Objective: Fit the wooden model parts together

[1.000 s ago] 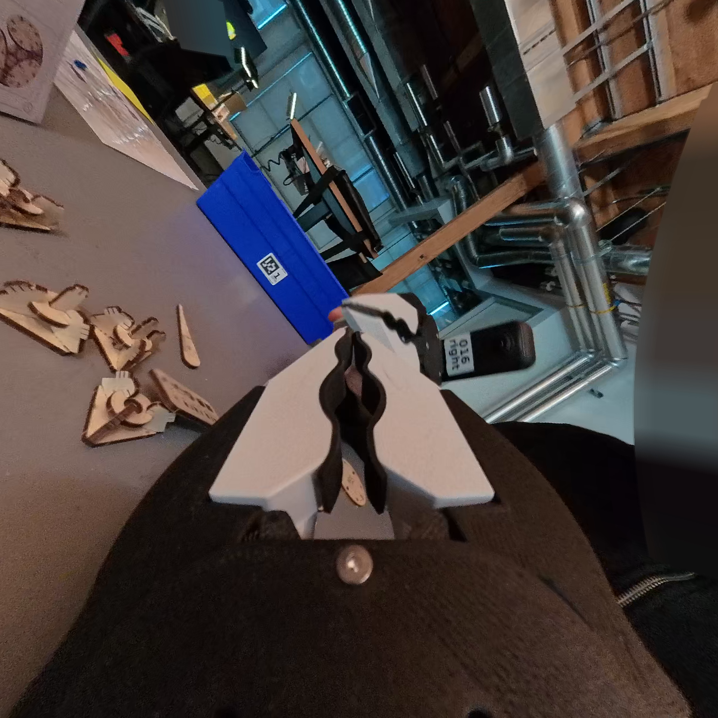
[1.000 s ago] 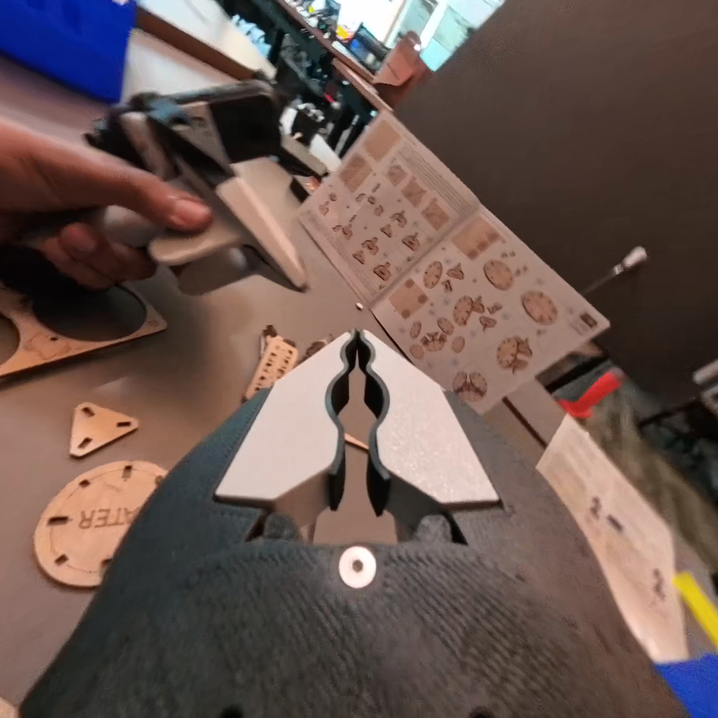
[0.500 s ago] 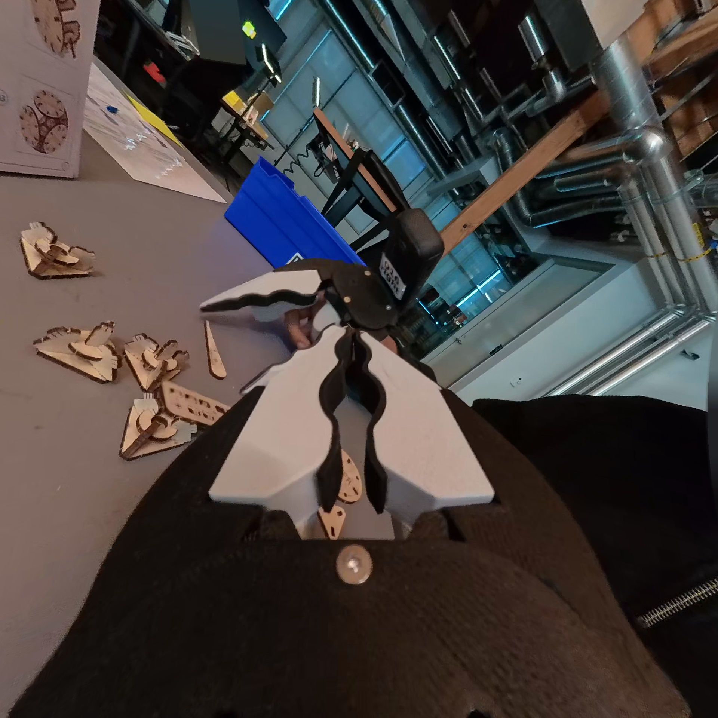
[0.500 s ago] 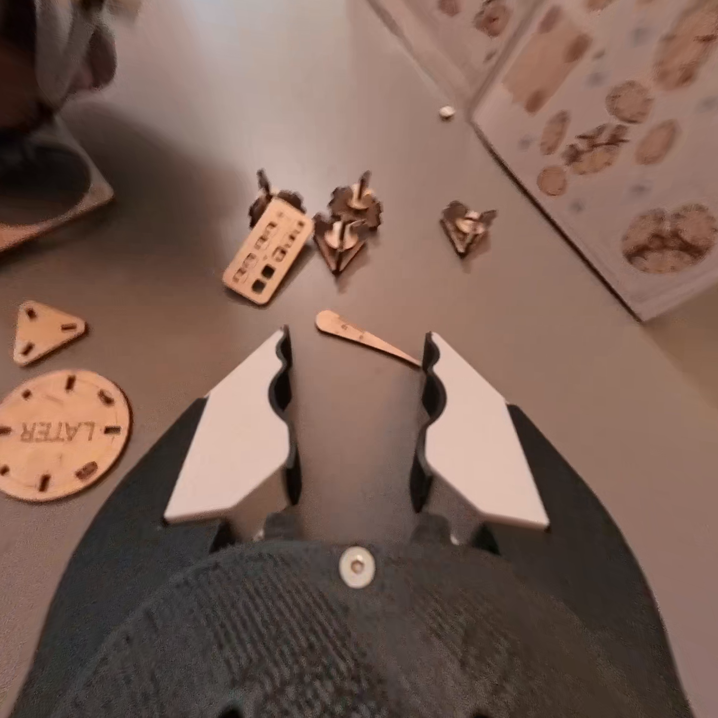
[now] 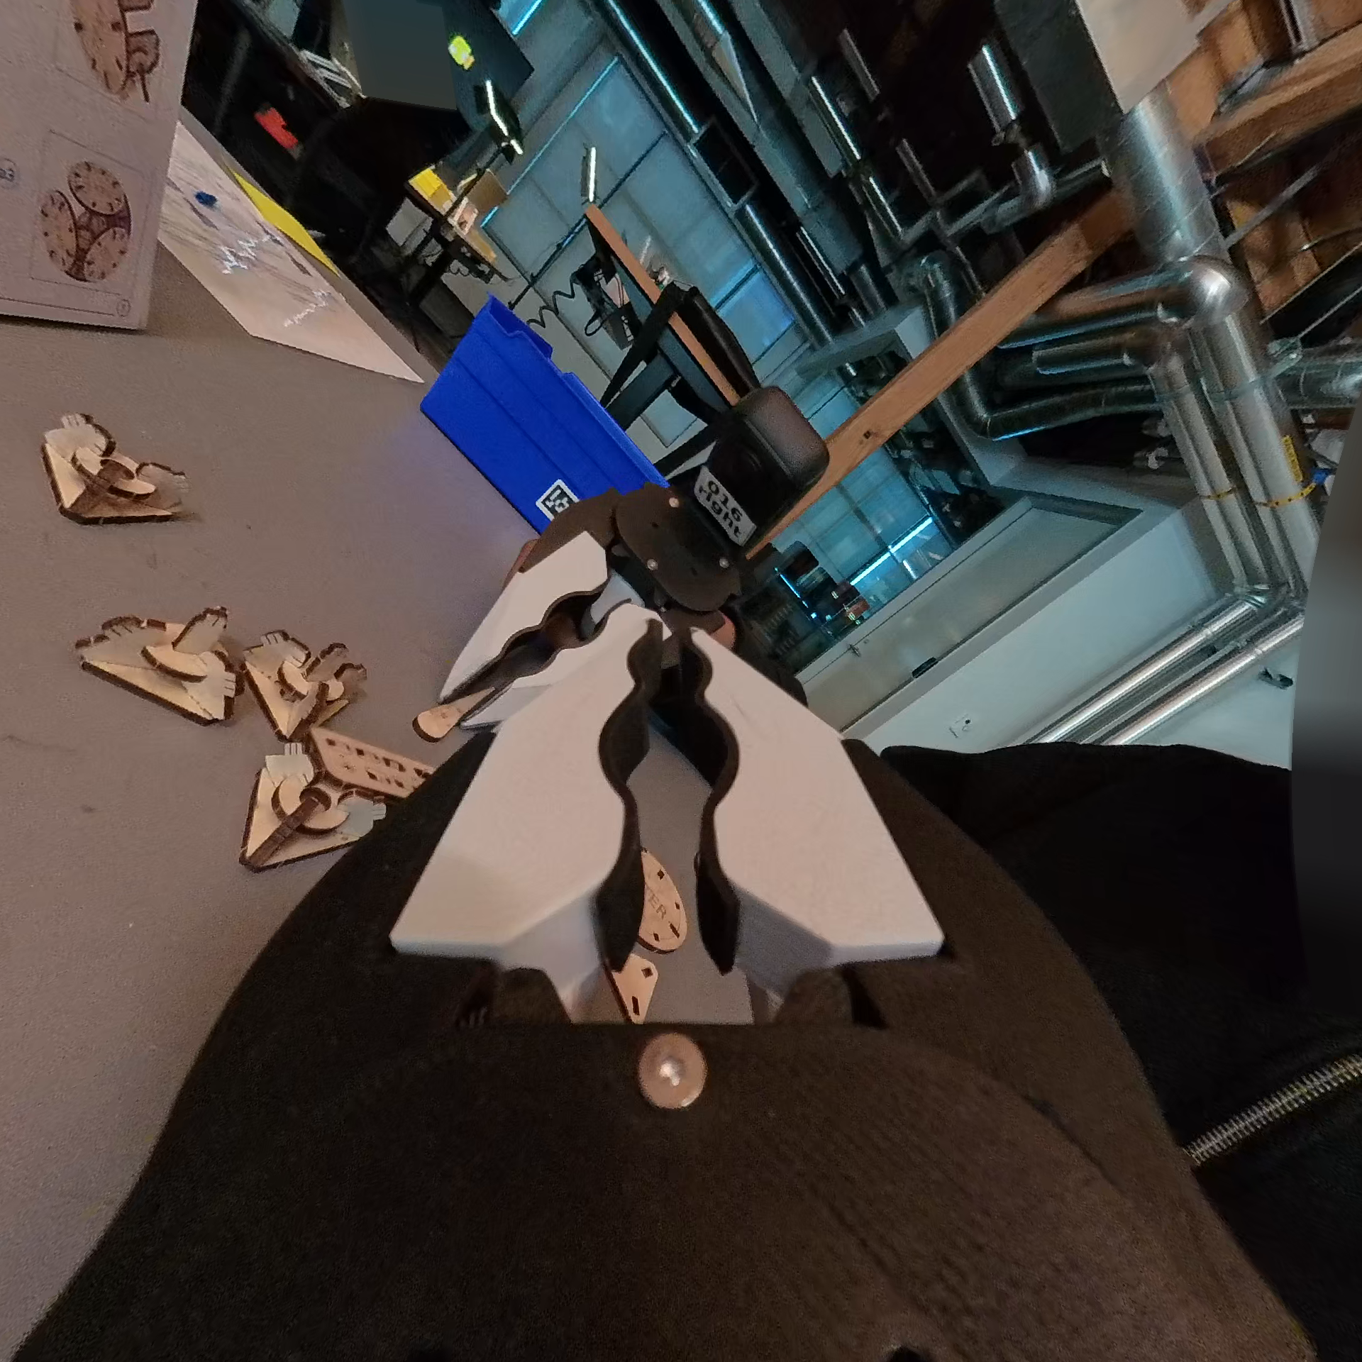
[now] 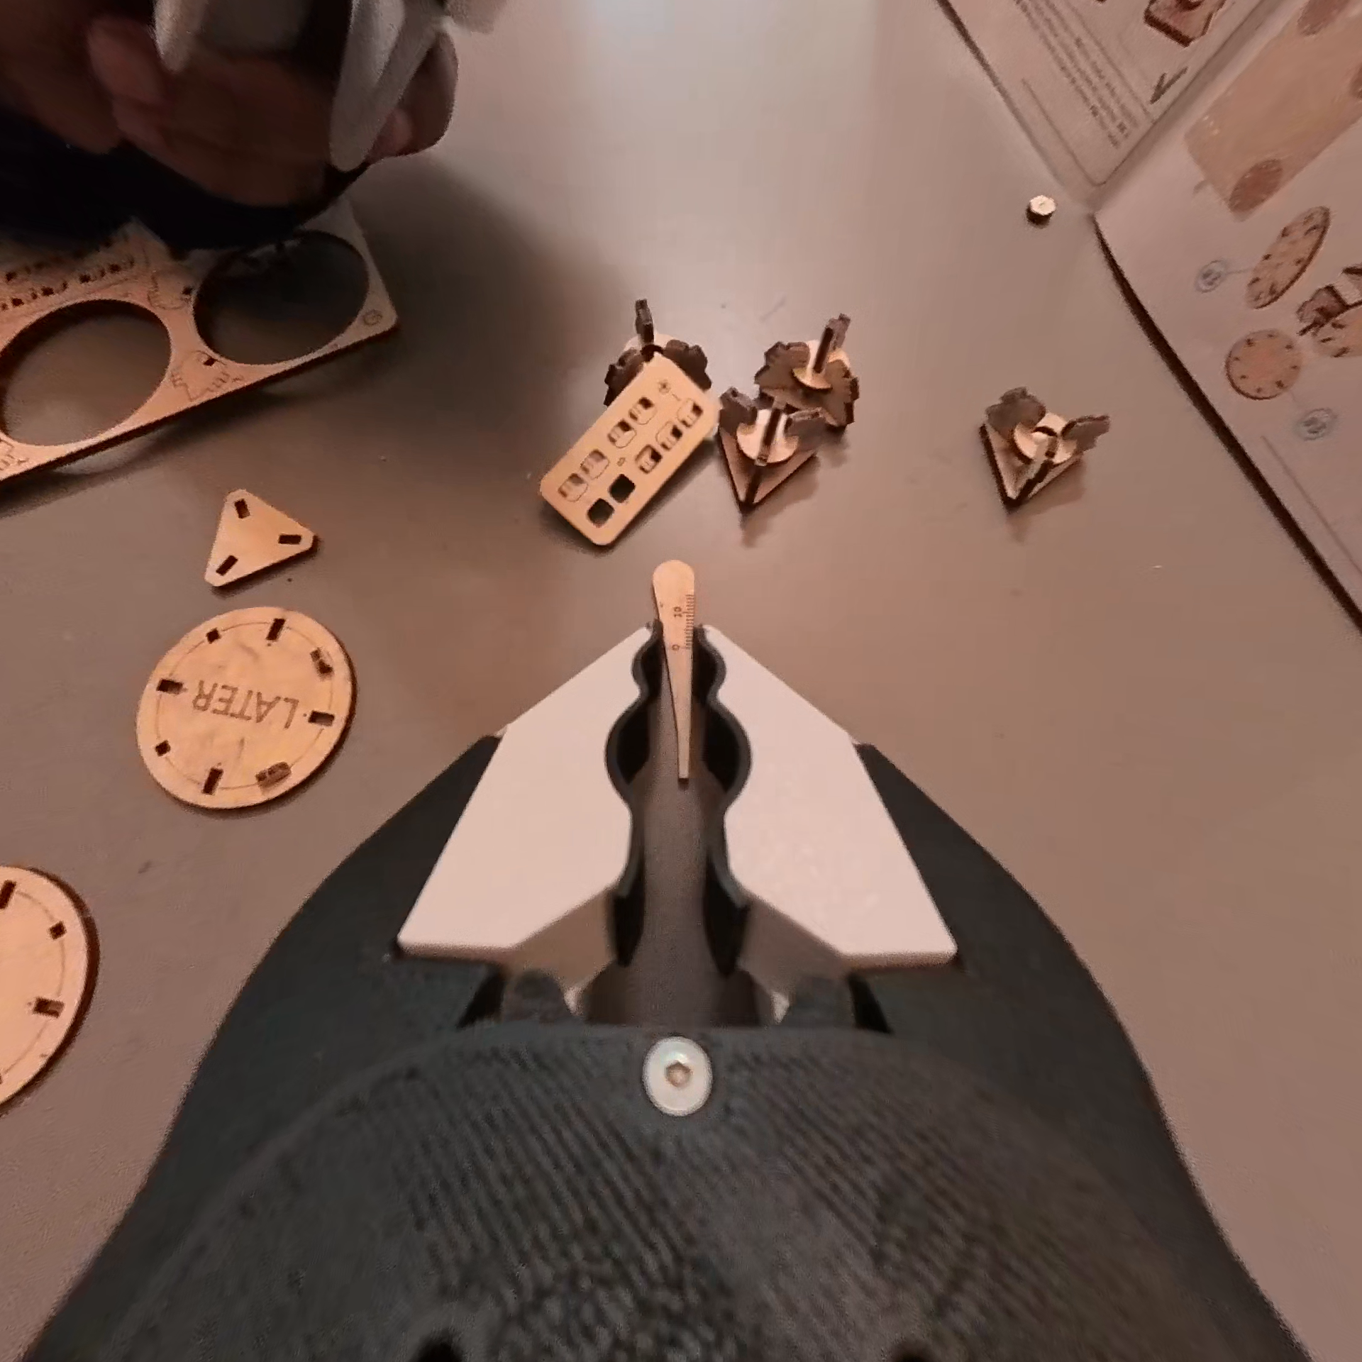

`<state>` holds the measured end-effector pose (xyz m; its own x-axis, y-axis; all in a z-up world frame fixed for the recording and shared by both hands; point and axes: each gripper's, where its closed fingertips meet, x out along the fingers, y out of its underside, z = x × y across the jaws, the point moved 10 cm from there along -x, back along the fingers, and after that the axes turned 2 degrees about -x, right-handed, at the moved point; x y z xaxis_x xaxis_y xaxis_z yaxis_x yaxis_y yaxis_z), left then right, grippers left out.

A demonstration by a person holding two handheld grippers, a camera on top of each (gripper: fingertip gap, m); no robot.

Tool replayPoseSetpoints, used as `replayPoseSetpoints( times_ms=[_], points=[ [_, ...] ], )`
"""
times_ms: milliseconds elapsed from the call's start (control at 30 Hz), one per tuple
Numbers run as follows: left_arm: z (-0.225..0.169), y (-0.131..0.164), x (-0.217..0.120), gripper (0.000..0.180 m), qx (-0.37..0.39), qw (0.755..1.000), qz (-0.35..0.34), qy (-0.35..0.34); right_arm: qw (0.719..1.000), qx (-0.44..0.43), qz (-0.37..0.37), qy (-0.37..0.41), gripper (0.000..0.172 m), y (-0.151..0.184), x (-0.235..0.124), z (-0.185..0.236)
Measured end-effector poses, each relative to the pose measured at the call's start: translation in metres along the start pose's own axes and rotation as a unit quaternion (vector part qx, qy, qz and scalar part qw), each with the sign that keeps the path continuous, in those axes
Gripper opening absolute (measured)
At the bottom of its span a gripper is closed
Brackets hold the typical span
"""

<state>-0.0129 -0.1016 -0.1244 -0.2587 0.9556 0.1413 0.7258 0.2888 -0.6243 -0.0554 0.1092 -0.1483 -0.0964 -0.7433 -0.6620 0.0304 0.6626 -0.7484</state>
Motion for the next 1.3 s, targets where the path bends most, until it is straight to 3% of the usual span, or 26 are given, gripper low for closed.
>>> replayPoseSetpoints(
  times_ms=[133, 233, 300, 367, 433, 467, 667, 833, 967, 1100, 1200, 1300],
  points=[
    [-0.001, -0.001, 0.0, 0.011, 0.007, 1.0, -0.004, 0.001, 0.998, 0.005, -0.056, 0.001, 0.006, -0.006, -0.008, 0.003],
    [-0.003, -0.001, 0.002, 0.025, 0.016, 1.0, -0.006, 0.009, 0.973, 0.054, -0.224, -0.027, 0.005, -0.026, -0.029, 0.005],
    [-0.006, 0.001, 0.006, 0.03, 0.022, 0.999, 0.002, 0.025, 0.918, 0.109, -0.372, -0.086, 0.005, -0.039, -0.045, 0.009],
    [-0.009, 0.005, 0.013, 0.033, 0.026, 0.999, 0.021, 0.041, 0.842, 0.174, -0.487, -0.155, 0.005, -0.046, -0.052, 0.012],
    [-0.012, 0.01, 0.019, 0.035, 0.028, 0.997, 0.036, 0.06, 0.784, 0.234, -0.539, -0.2, 0.004, -0.047, -0.047, 0.013],
    [-0.014, 0.011, 0.021, 0.035, 0.028, 0.996, 0.037, 0.071, 0.773, 0.253, -0.54, -0.216, 0.004, -0.047, -0.041, 0.015],
    [-0.022, 0.012, 0.023, 0.031, 0.044, 0.994, 0.028, 0.096, 0.792, 0.251, -0.507, -0.23, 0.004, -0.056, -0.015, 0.031],
    [-0.022, 0.008, 0.017, 0.002, 0.017, 0.992, 0.0, 0.128, 0.805, 0.235, -0.5, -0.216, 0.005, -0.058, -0.012, 0.036],
    [-0.02, 0.007, 0.014, 0.0, 0.009, 0.992, 0.004, 0.128, 0.804, 0.244, -0.501, -0.21, 0.004, -0.054, -0.013, 0.031],
    [-0.02, -0.002, 0.004, 0.0, 0.031, 0.996, -0.014, 0.085, 0.827, 0.237, -0.477, -0.178, 0.0, -0.047, -0.016, 0.024],
    [-0.021, -0.009, -0.003, 0.0, 0.088, 0.996, 0.002, 0.011, 0.846, 0.238, -0.452, -0.152, 0.023, -0.046, -0.017, 0.021],
    [-0.028, -0.011, -0.005, 0.0, 0.203, 0.972, 0.033, -0.113, 0.861, 0.246, -0.434, -0.095, 0.042, -0.048, -0.018, 0.02]
  ],
)
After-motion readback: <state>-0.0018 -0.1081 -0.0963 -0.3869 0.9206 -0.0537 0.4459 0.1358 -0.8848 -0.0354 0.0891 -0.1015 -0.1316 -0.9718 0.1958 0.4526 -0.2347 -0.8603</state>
